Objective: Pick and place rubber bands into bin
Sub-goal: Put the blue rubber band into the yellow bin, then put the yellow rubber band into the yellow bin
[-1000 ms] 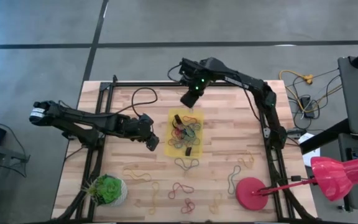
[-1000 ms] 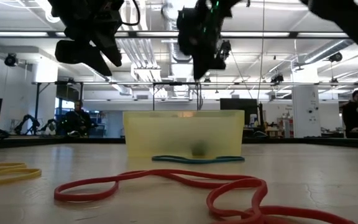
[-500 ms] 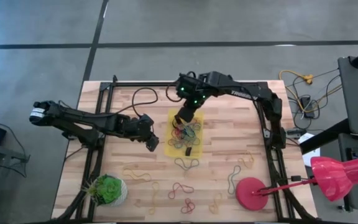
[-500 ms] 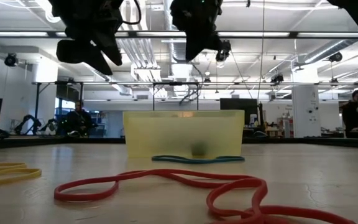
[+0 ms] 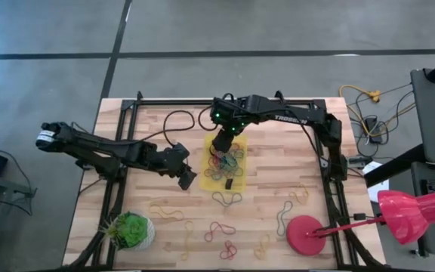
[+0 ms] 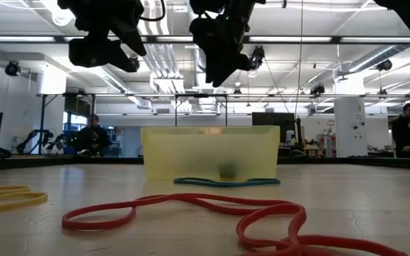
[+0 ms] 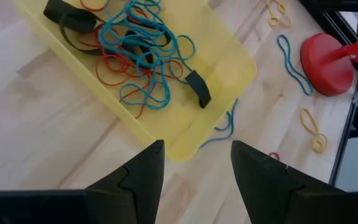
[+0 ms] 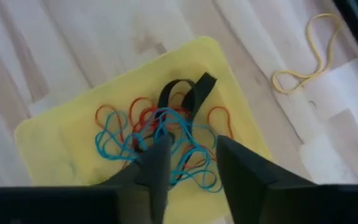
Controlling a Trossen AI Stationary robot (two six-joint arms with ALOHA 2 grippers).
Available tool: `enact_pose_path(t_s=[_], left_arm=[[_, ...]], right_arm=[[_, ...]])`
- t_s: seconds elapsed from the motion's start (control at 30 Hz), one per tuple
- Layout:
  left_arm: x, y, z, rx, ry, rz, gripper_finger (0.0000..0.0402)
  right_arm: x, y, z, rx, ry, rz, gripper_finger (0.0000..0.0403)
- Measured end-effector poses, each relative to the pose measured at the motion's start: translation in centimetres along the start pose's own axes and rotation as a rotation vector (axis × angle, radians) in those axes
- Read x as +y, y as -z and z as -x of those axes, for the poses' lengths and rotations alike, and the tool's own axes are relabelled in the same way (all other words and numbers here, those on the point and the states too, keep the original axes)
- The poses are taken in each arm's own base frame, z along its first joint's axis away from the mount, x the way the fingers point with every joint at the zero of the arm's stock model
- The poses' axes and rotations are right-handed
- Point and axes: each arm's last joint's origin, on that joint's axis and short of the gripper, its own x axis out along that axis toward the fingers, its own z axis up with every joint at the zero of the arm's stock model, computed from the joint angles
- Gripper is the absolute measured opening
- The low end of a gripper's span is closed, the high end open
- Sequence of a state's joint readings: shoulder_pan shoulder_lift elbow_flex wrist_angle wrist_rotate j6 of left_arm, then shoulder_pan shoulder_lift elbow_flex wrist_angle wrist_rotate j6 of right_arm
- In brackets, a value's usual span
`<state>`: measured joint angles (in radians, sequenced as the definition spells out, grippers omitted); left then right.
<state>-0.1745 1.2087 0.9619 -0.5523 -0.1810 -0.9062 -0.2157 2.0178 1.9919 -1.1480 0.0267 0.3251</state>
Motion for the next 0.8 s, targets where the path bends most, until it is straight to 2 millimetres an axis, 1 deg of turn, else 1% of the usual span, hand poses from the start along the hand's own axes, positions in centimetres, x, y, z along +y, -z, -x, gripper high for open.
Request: enact_pose_path(t_s=[0.13, 0.23, 0.33, 0.43, 0.67, 0.73, 0.8], left_arm=[[0.1, 0.1, -0.1, 0.009, -0.003, -0.002, 0.017], [0.1, 0.0, -0.1, 0.028, 0.016, -0.01, 0.017], [0.4, -0.6, -0.1, 0.013, 0.009, -0.024, 0.017], [0.9, -1.3, 0.0, -0.007, 0.0, -0.038, 0.017], [2.2, -3.1, 0.7, 0.018, 0.091, -0.108, 0.017], [2.4, -3.5, 1.2, 0.014, 0.117, -0.122, 0.017], [2.3, -3.9, 2.0, -0.018, 0.149, -0.134, 0.017]], right_arm=[[0.1, -0.2, 0.4, -0.021, 0.0, -0.027, 0.0166], [-0.2, -0.5, 0.7, -0.032, -0.001, -0.05, 0.0185], [-1.7, -1.0, 0.7, -0.037, 0.013, -0.14, 0.0191], [-4.1, -1.6, -0.1, -0.04, 0.041, -0.24, 0.0192], [-9.9, -3.2, -3.6, -0.011, 0.121, -0.42, 0.0191], [-11.4, -3.4, -5.2, 0.023, 0.127, -0.487, 0.0188], [-12.7, -3.4, -7.2, 0.08, 0.091, -0.569, 0.0183]])
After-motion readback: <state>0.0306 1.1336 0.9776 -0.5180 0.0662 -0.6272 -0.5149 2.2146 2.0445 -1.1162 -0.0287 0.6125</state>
